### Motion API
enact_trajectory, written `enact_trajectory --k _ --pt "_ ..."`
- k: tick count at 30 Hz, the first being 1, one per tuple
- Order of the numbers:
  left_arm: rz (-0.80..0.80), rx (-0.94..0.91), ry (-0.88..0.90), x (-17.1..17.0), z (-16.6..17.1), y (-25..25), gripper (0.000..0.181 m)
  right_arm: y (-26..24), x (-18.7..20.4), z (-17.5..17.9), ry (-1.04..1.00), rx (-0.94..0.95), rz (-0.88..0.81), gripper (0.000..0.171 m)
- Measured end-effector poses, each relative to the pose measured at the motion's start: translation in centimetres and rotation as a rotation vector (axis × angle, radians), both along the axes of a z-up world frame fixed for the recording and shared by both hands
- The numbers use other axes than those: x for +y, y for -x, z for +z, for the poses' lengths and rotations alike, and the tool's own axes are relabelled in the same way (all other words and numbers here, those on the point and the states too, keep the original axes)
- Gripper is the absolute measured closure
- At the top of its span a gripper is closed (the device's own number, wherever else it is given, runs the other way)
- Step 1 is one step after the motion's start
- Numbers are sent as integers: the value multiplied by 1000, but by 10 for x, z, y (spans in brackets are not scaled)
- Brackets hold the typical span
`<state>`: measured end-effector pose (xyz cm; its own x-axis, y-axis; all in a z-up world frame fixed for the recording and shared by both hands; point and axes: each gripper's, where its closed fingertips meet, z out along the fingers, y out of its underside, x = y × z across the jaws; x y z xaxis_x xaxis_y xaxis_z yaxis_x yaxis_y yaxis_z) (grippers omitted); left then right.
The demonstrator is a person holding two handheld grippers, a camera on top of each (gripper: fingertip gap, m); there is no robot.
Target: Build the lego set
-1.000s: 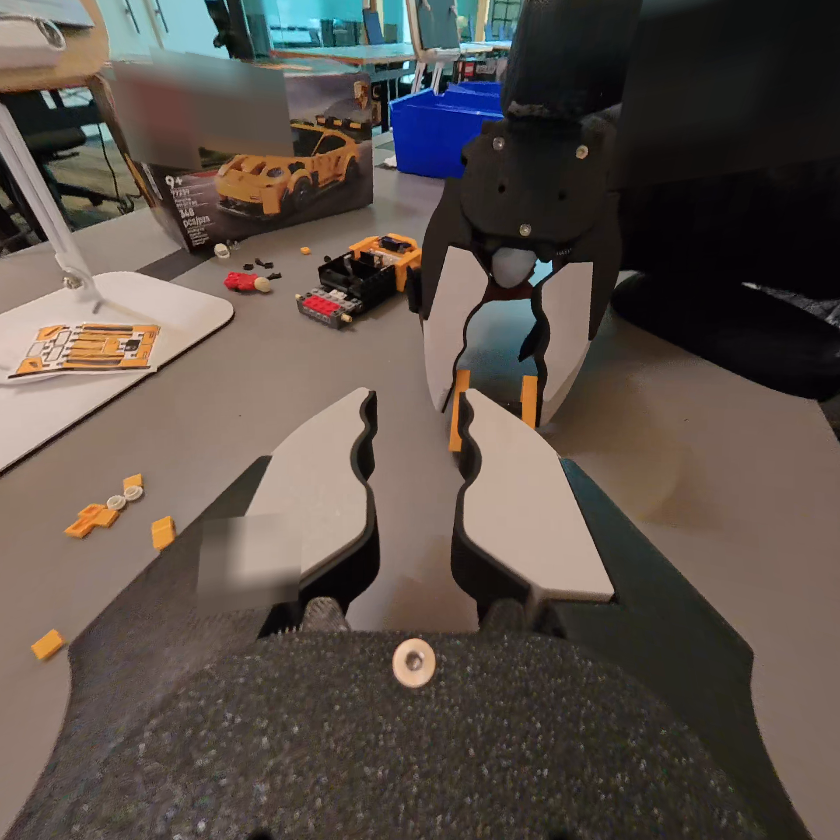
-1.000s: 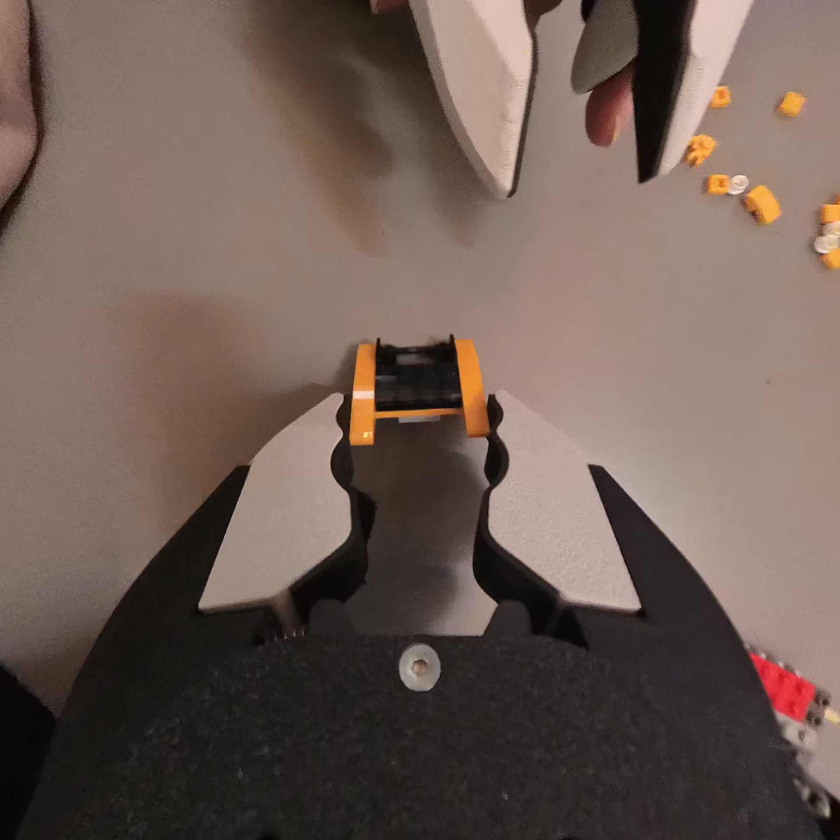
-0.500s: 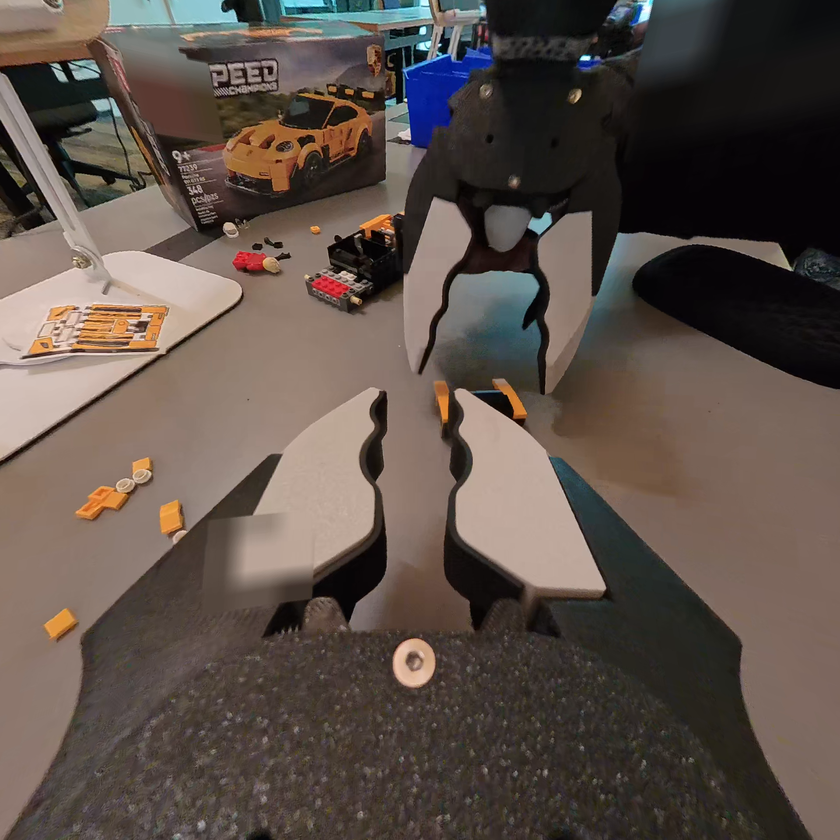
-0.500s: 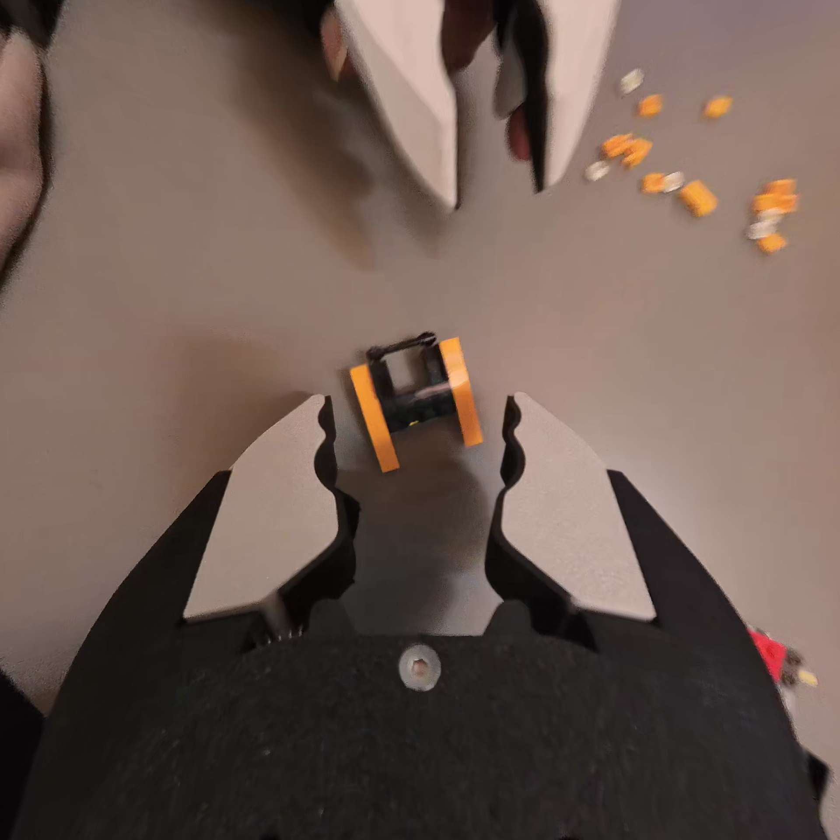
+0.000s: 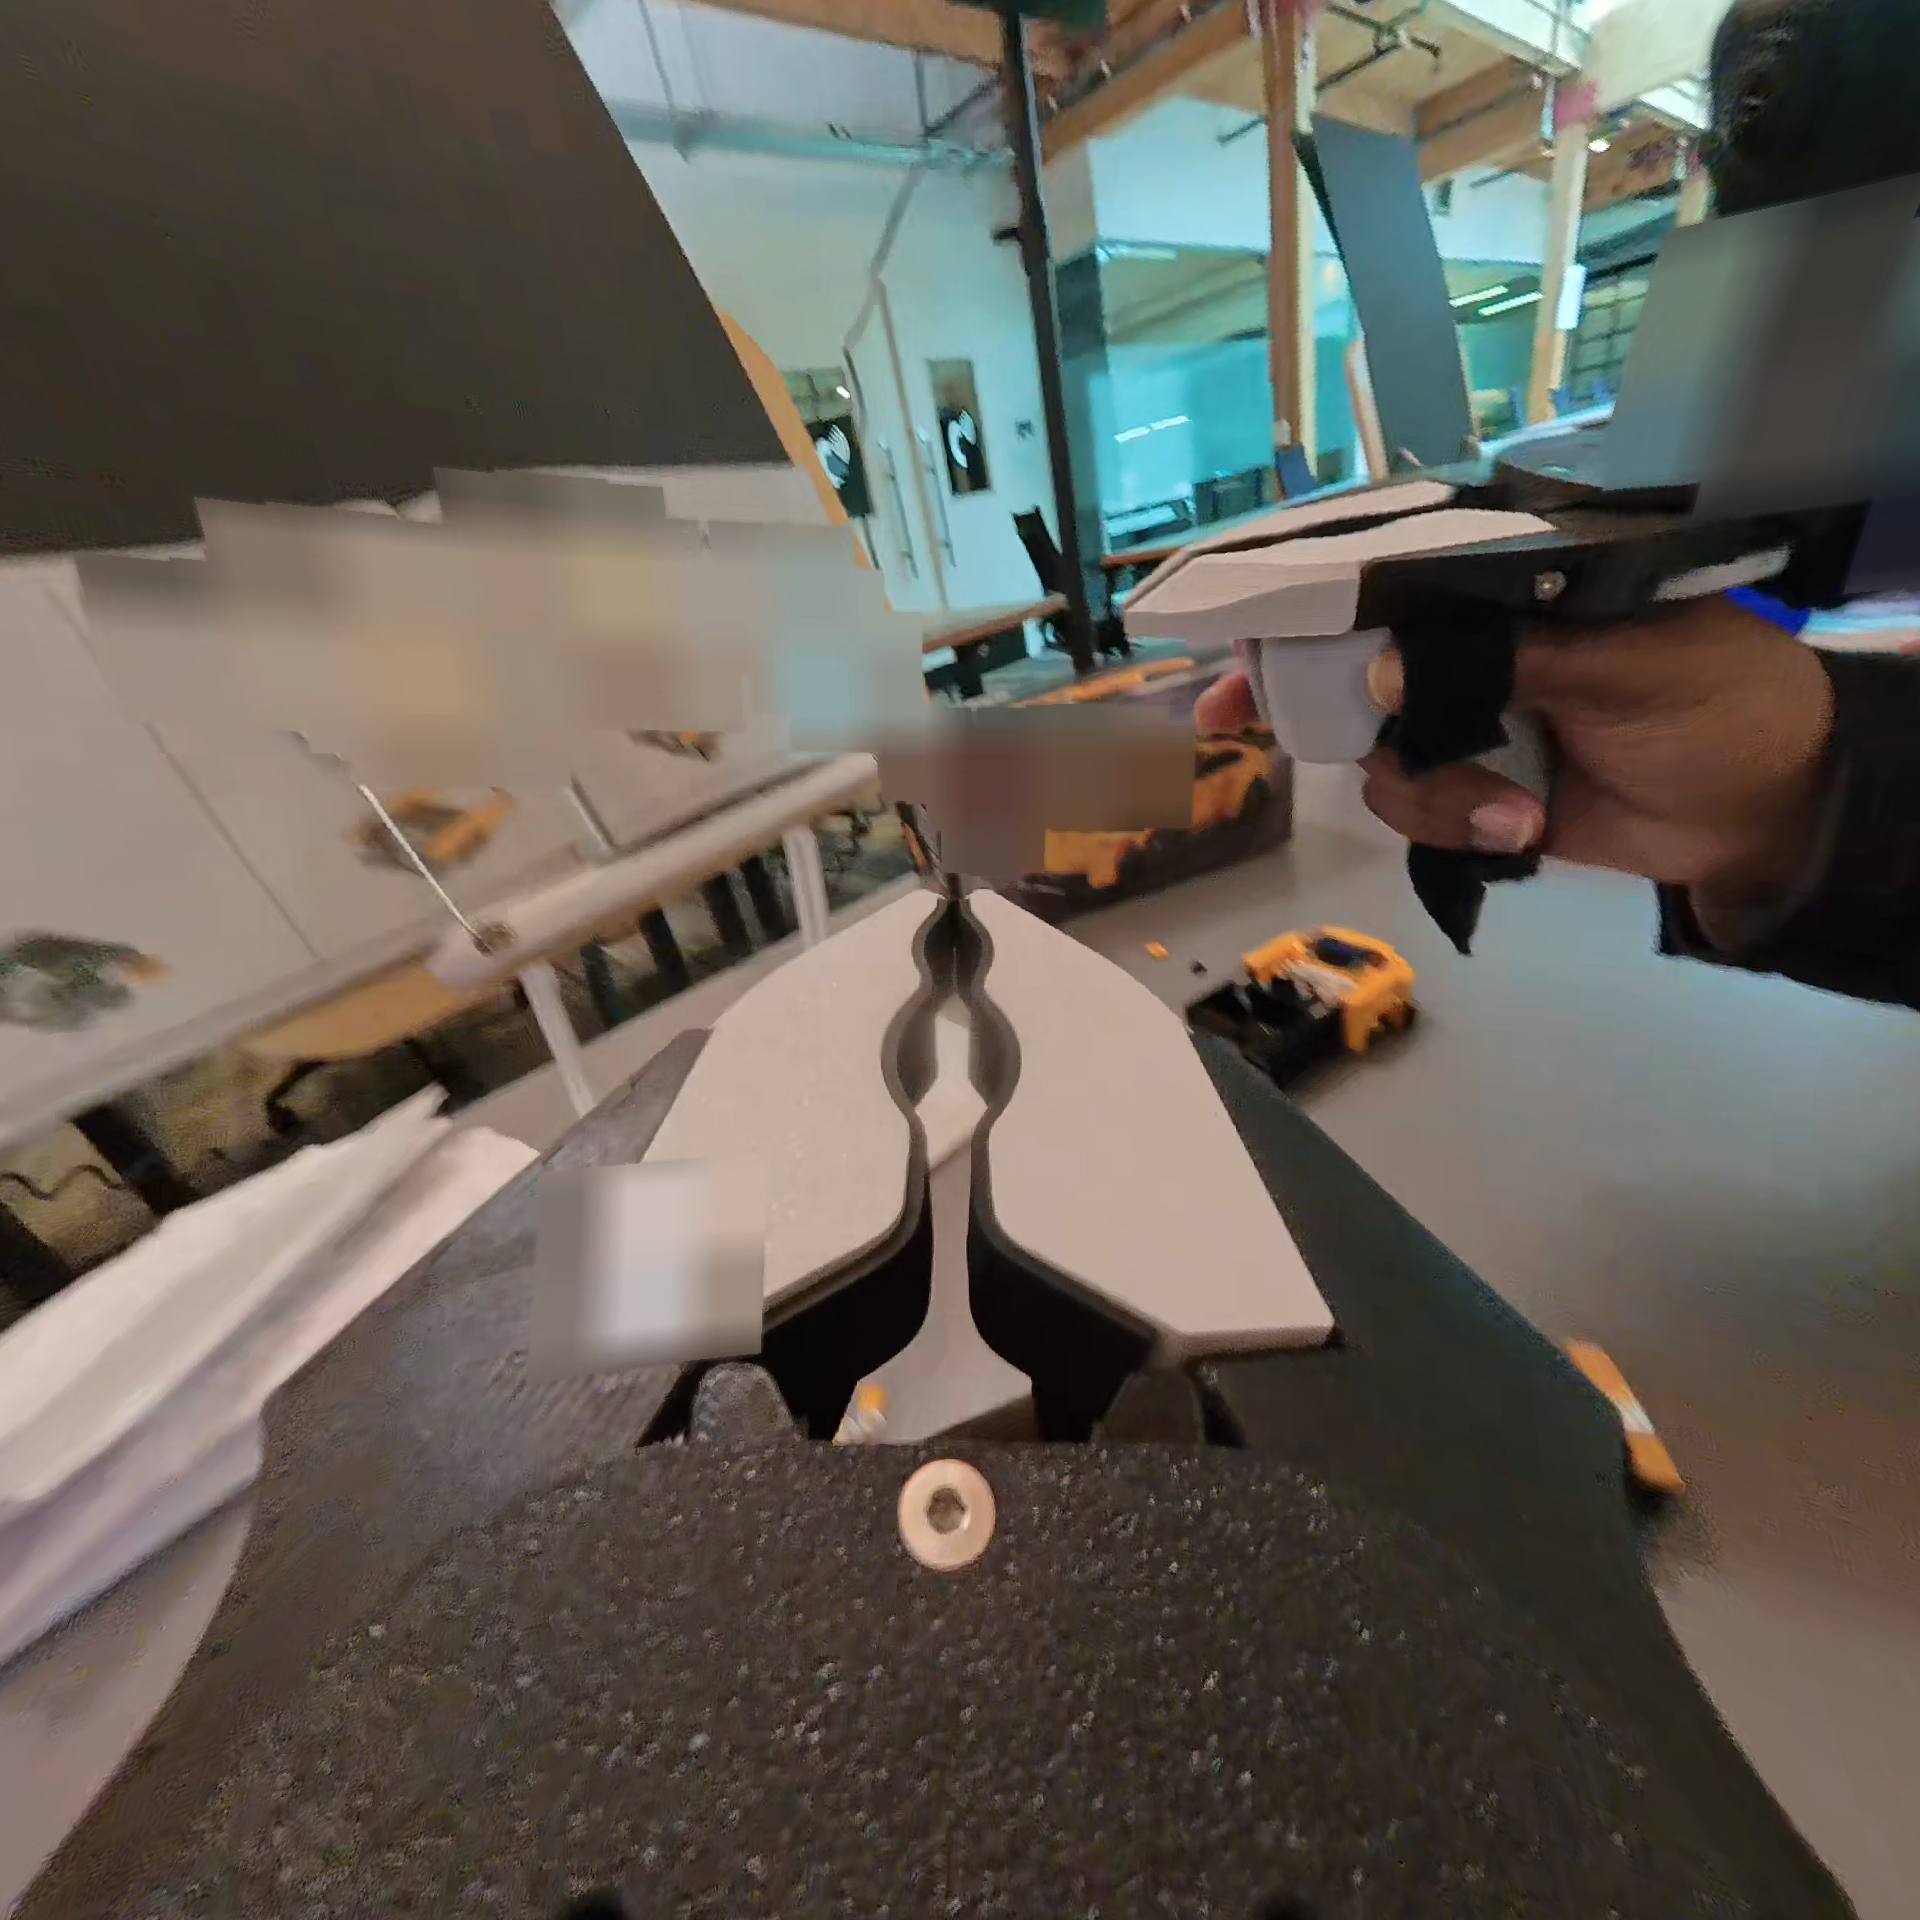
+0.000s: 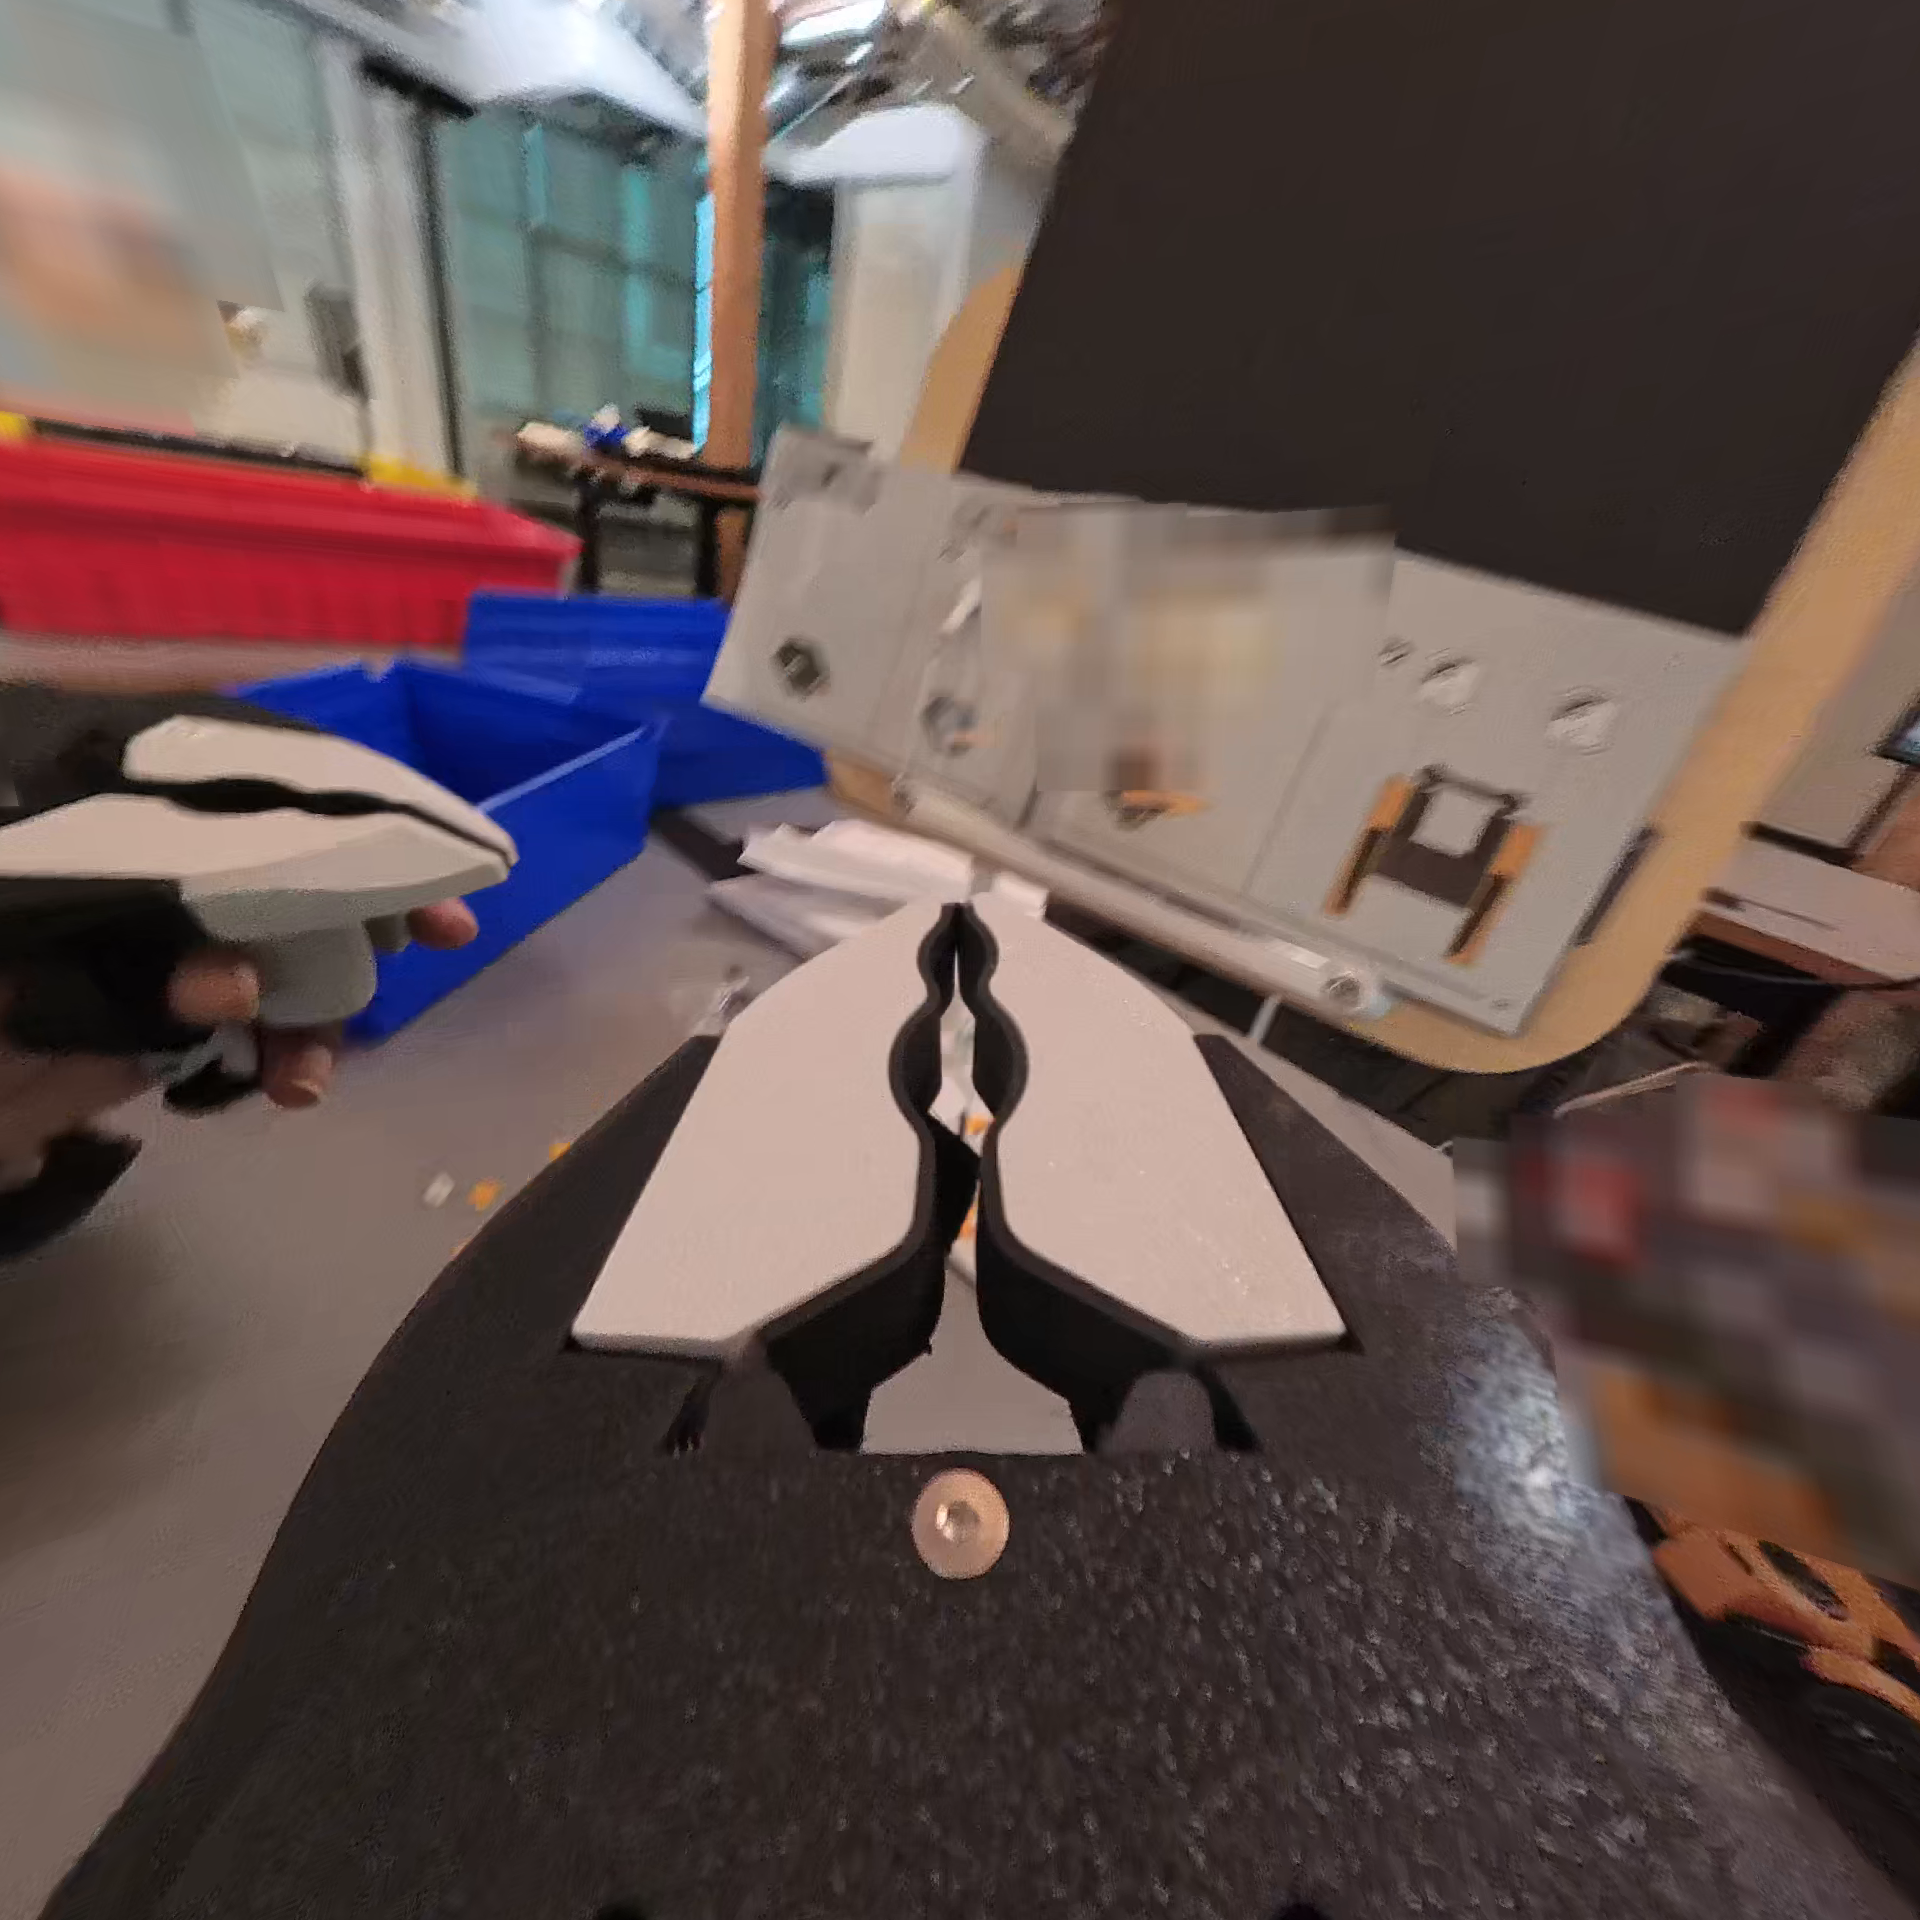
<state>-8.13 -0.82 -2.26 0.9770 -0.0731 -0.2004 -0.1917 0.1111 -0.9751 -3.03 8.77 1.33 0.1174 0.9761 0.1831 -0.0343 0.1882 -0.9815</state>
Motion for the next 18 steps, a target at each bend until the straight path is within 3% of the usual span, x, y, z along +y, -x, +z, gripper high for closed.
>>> enact_trajectory --k 4,7,14,18 --pt "86 -48 -75 25 49 27 181 9 42 47 -1 116 -178 171" --pt "147 -138 -126 36 71 53 181 17 71 63 7 157 -262 171" --pt "231 -171 -96 32 42 94 181 43 107 44 127 180 -290 171" --pt "251 -158 -75 31 32 107 181 53 108 16 69 101 -303 171"
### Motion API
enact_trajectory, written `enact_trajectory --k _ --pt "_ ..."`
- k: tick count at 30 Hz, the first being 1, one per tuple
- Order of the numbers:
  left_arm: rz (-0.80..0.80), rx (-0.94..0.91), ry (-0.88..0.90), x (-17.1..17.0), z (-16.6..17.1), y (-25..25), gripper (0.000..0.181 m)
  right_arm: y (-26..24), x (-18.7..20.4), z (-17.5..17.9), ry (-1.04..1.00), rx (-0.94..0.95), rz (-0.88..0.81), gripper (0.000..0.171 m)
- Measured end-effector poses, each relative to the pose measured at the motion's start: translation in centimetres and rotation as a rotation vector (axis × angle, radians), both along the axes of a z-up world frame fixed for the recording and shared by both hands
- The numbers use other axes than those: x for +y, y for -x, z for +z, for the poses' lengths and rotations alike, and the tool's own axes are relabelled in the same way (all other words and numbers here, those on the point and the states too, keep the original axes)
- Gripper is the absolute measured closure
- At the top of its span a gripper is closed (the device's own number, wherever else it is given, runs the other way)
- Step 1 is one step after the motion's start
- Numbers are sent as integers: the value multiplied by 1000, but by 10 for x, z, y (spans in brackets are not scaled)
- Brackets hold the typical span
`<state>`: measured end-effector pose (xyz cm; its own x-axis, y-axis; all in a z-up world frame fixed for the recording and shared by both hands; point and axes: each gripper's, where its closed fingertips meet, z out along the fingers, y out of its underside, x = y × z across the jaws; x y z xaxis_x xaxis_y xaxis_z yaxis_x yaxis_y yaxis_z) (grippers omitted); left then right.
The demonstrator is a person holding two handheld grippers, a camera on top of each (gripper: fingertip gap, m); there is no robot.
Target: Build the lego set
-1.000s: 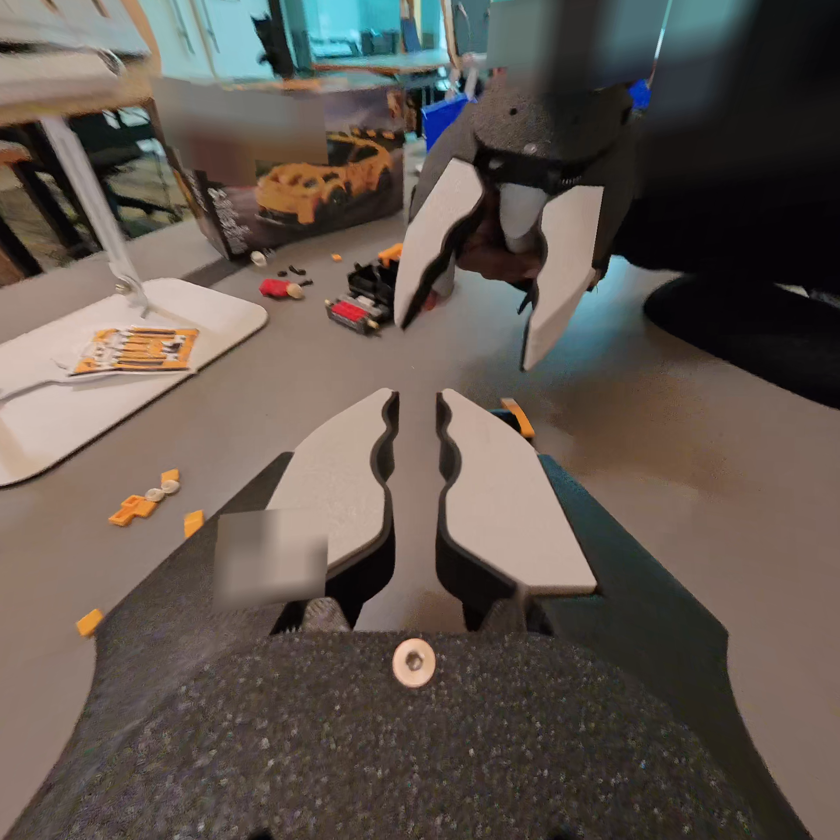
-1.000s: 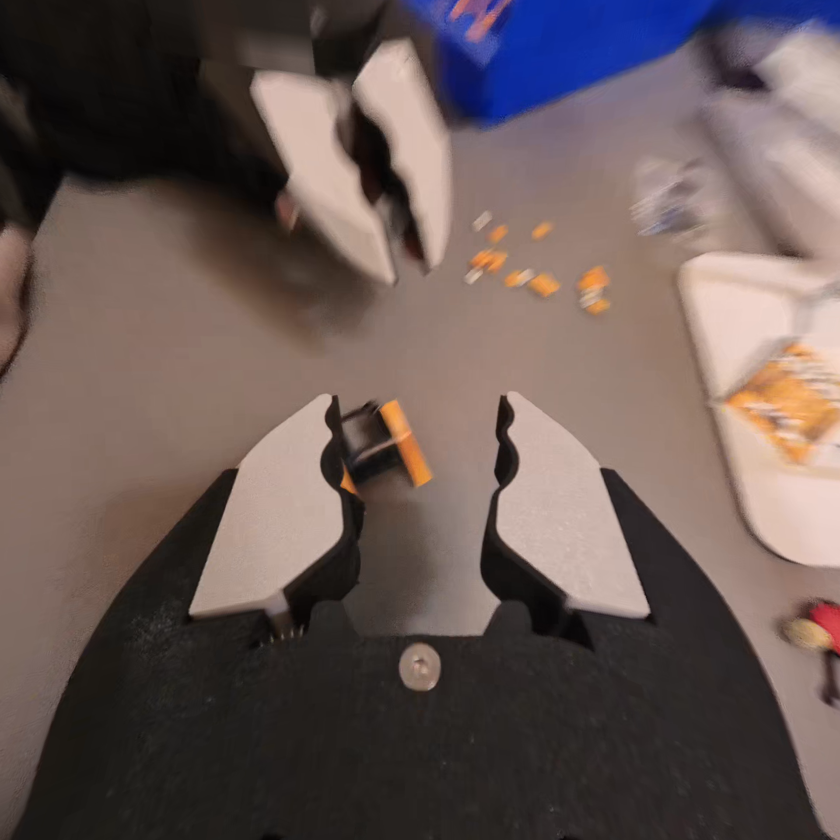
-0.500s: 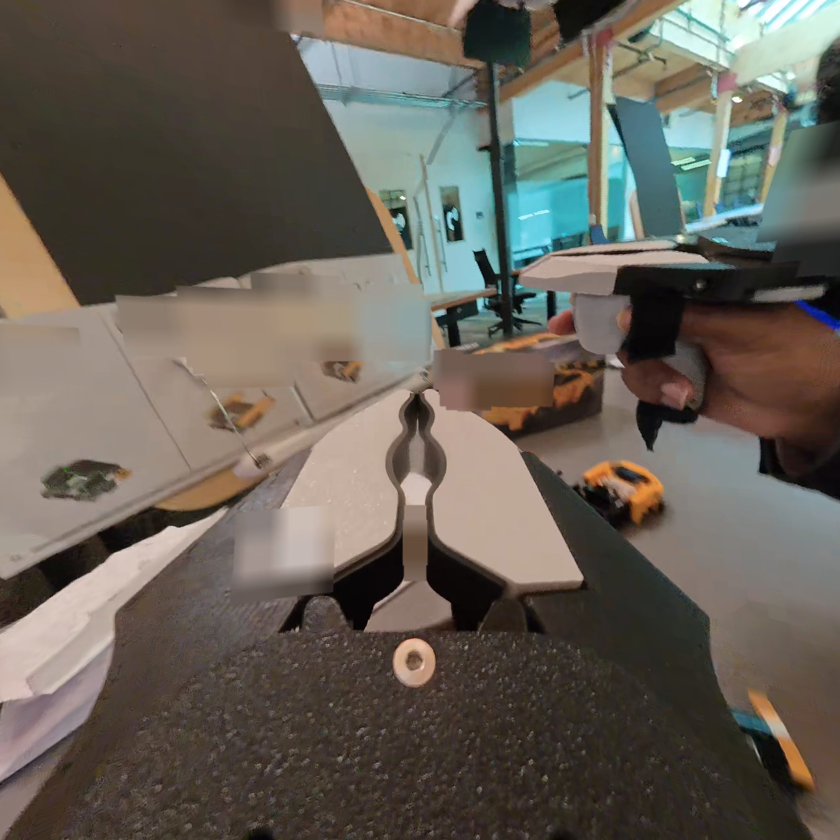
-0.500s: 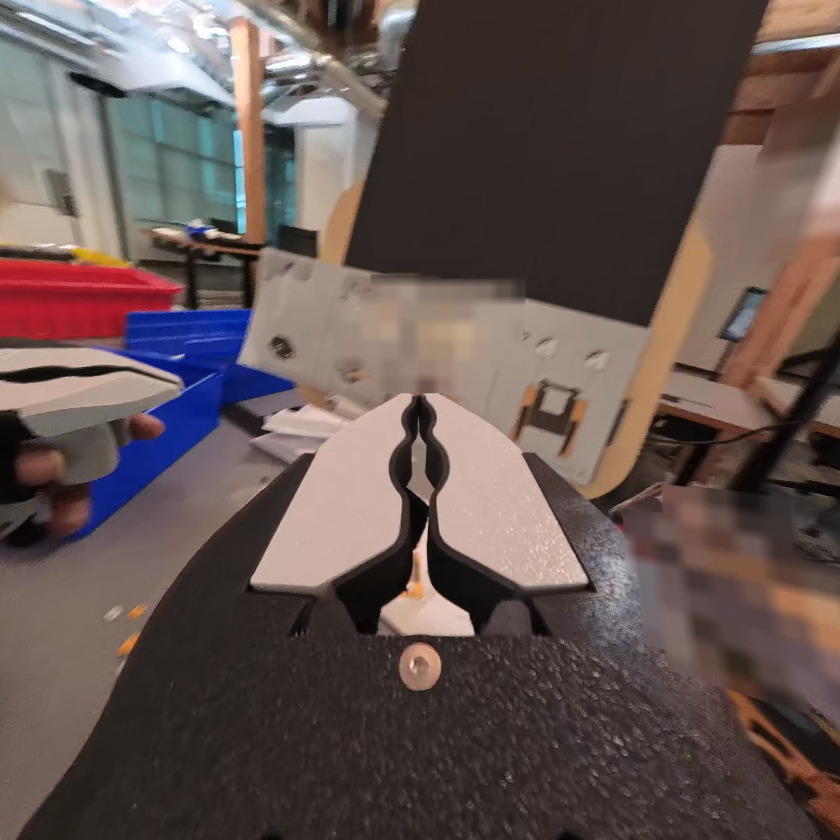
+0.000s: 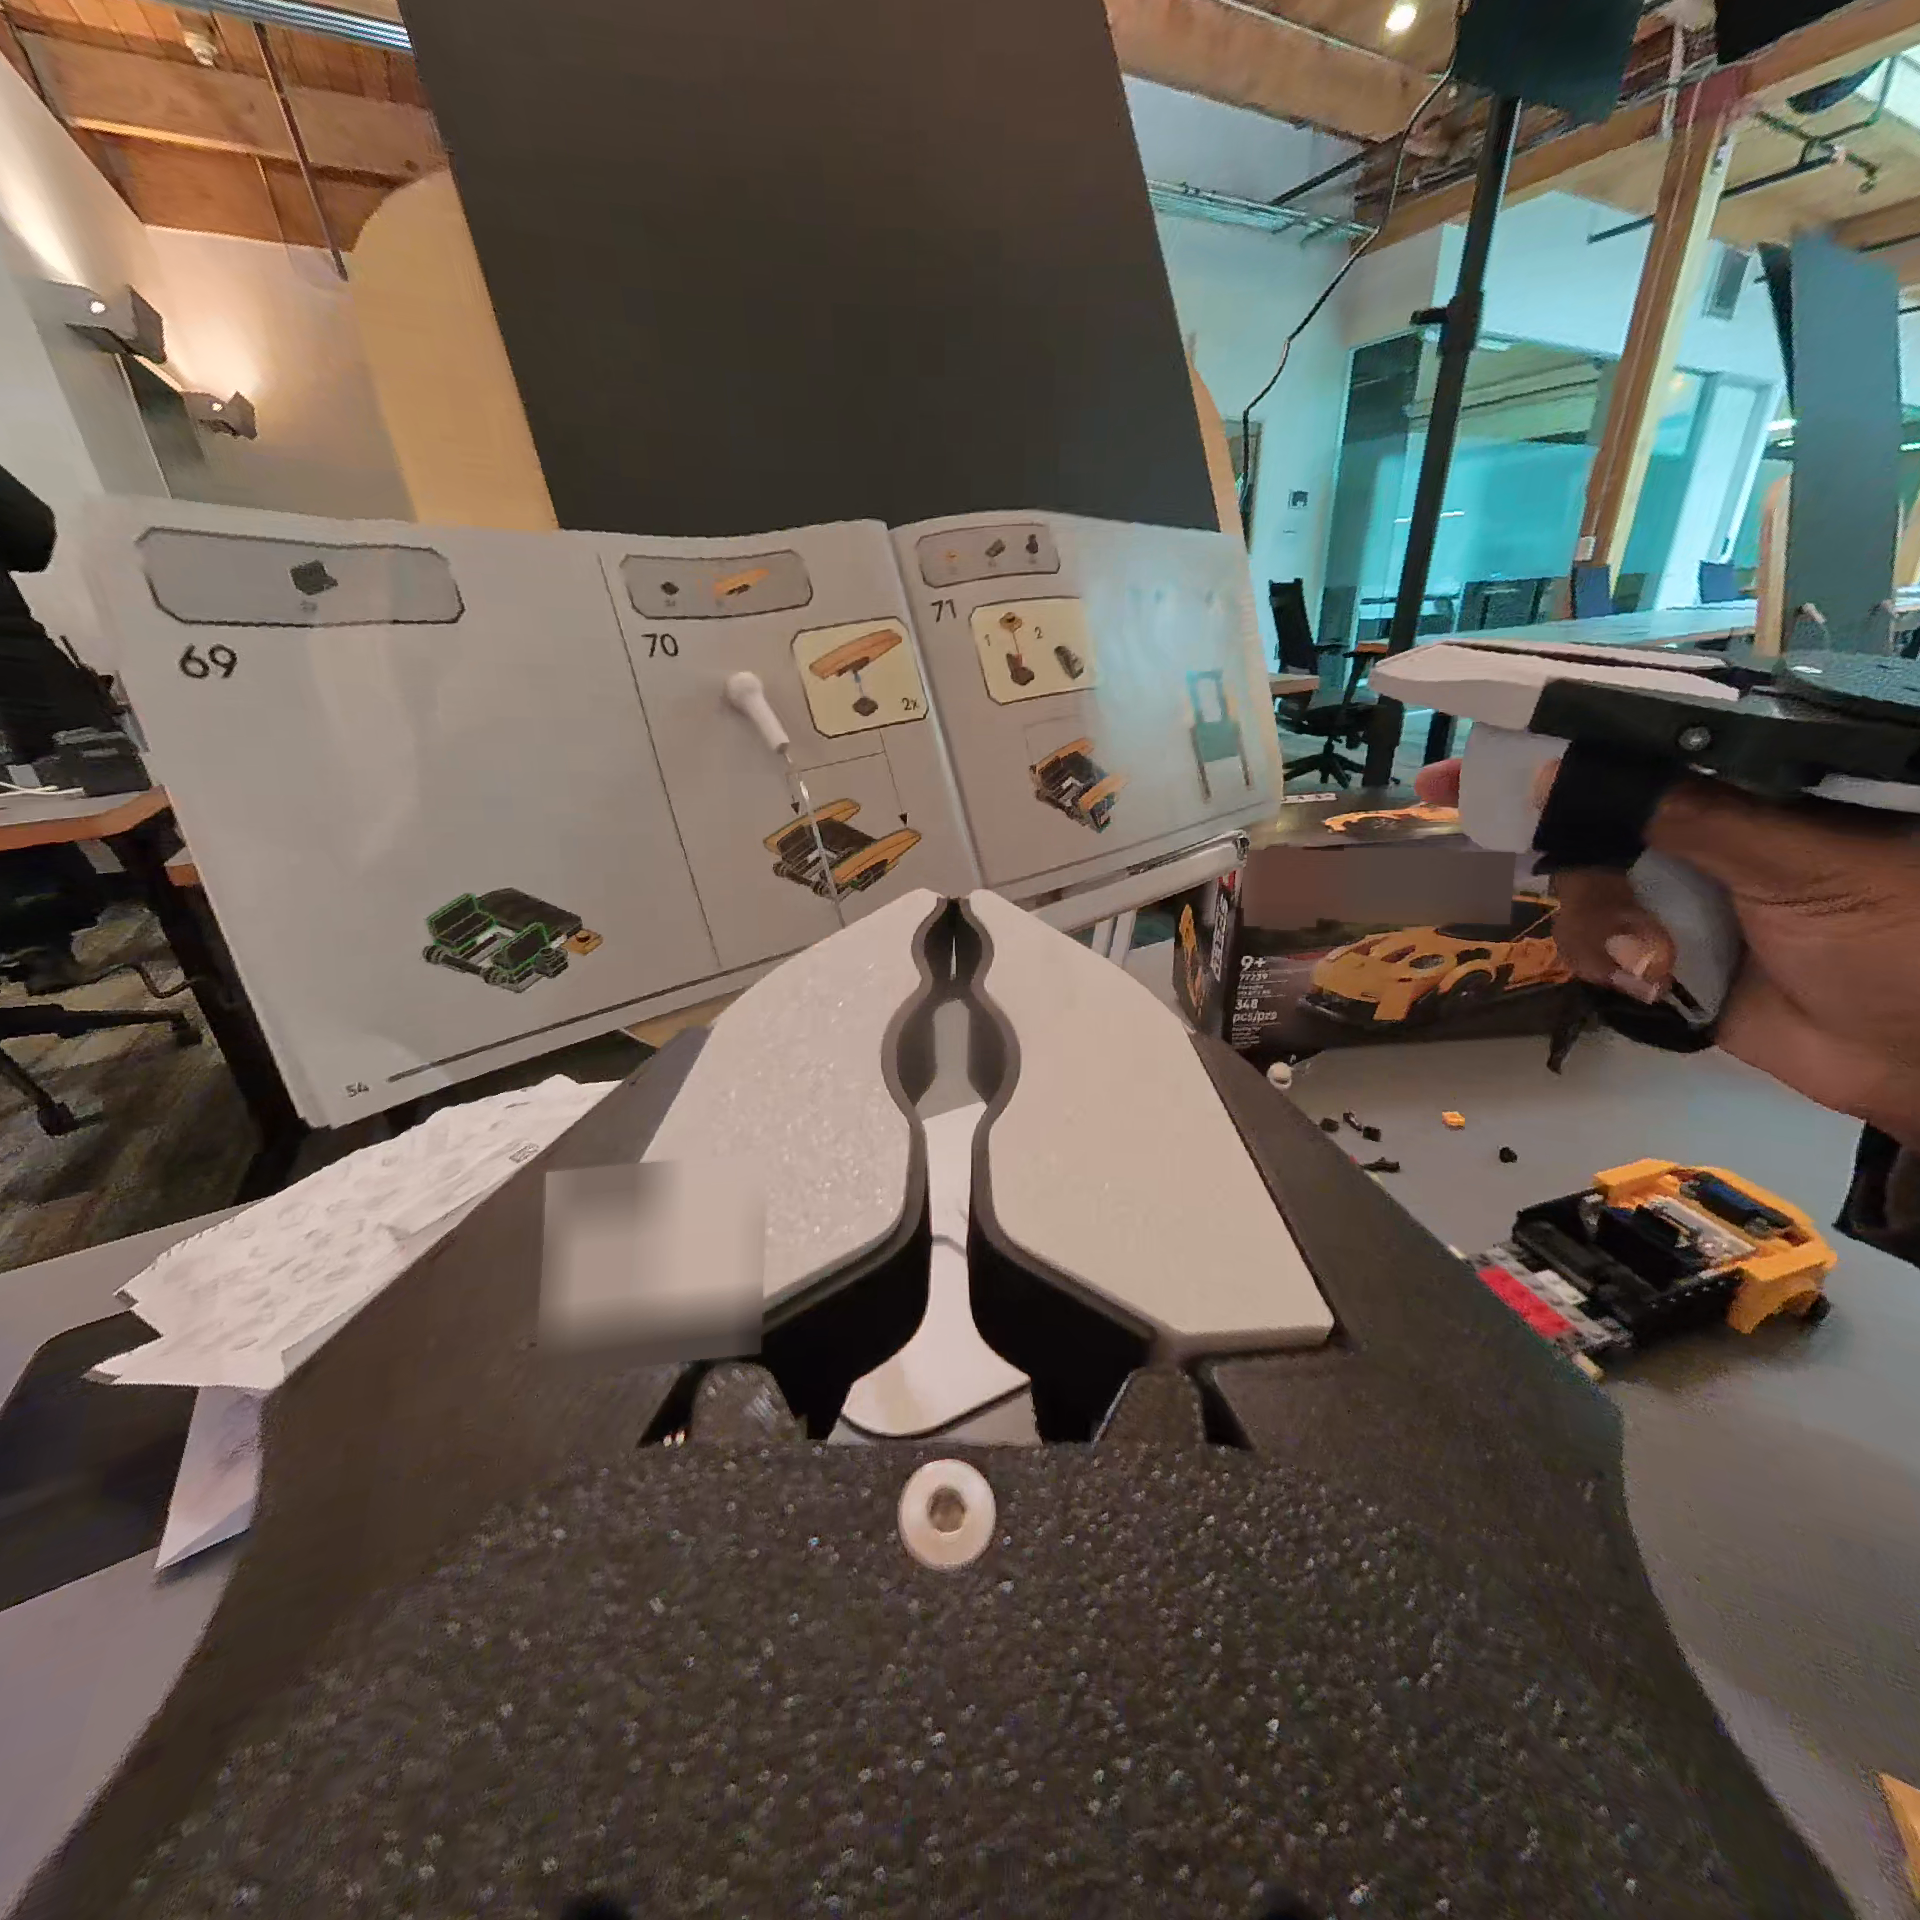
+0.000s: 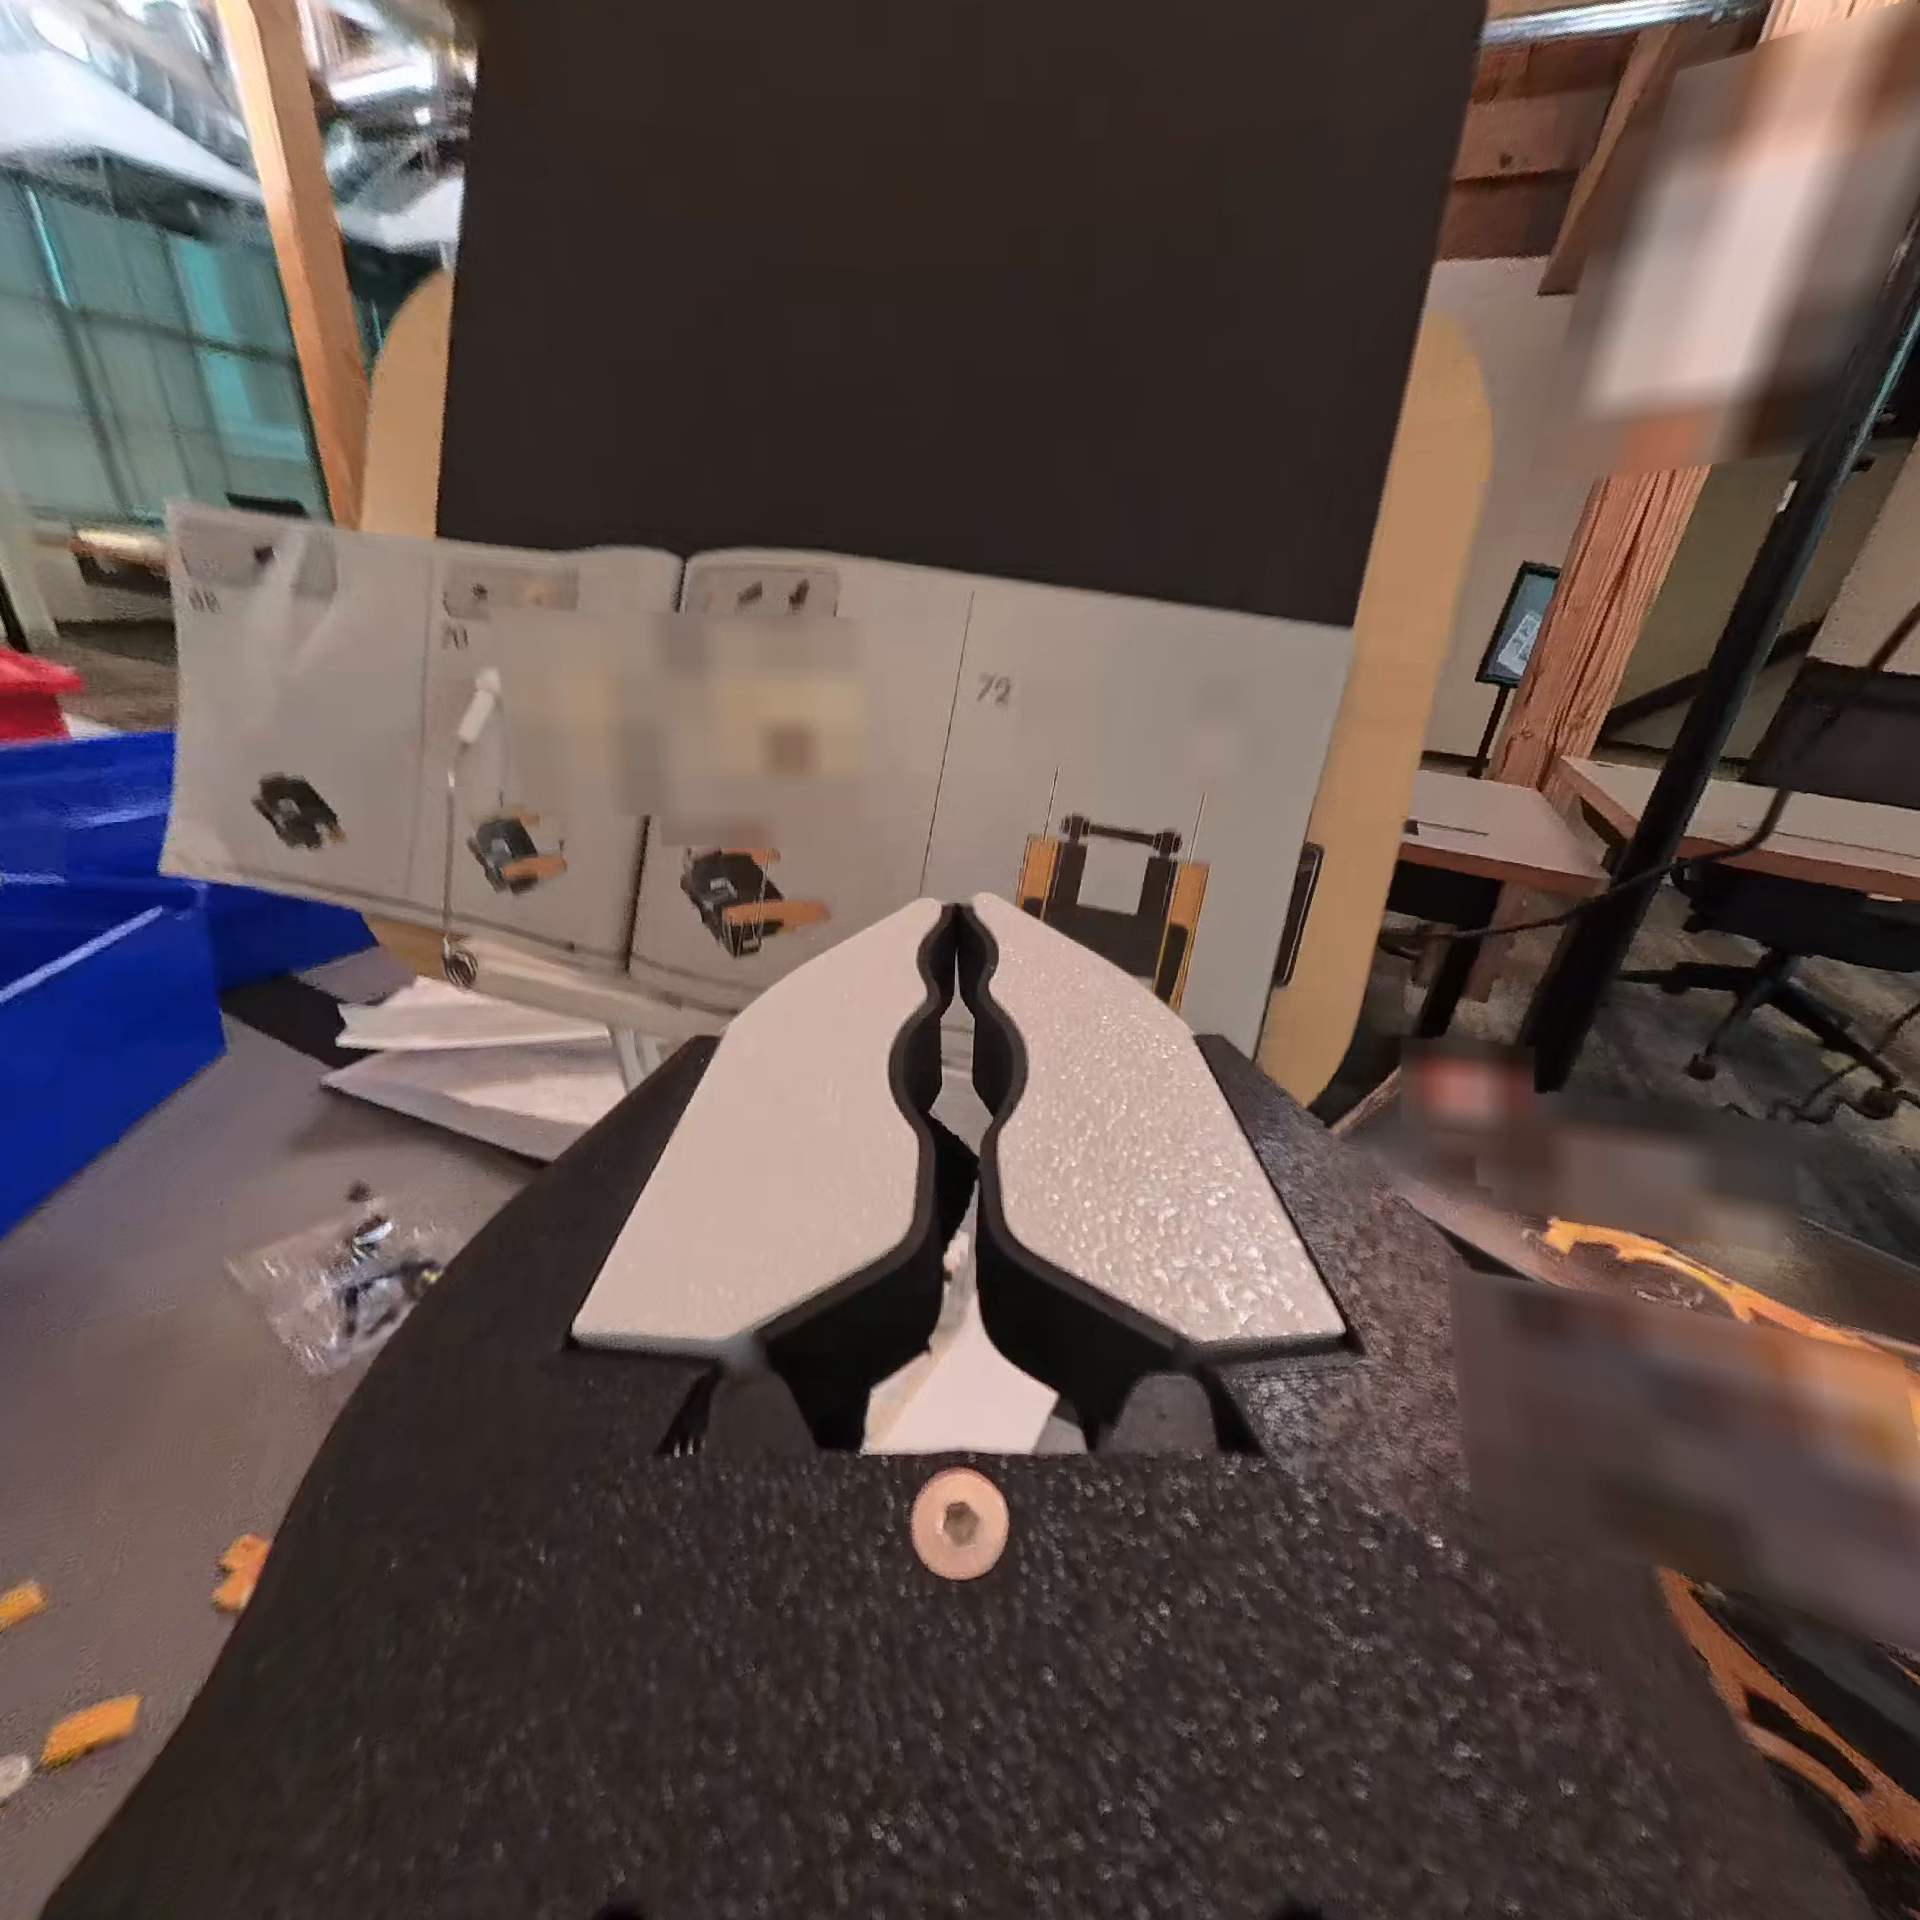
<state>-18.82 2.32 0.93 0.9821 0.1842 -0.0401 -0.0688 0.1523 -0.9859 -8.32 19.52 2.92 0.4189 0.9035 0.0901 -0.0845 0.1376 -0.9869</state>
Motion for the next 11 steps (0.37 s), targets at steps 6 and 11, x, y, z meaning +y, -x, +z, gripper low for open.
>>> enact_trajectory --k 6,11 --pt "-19 -16 17 4 -14 3 181 -7 4 -6 4 16 1 171" --pt "-24 -23 16 7 -25 4 181 -9 1 -8 -31 35 12 171"
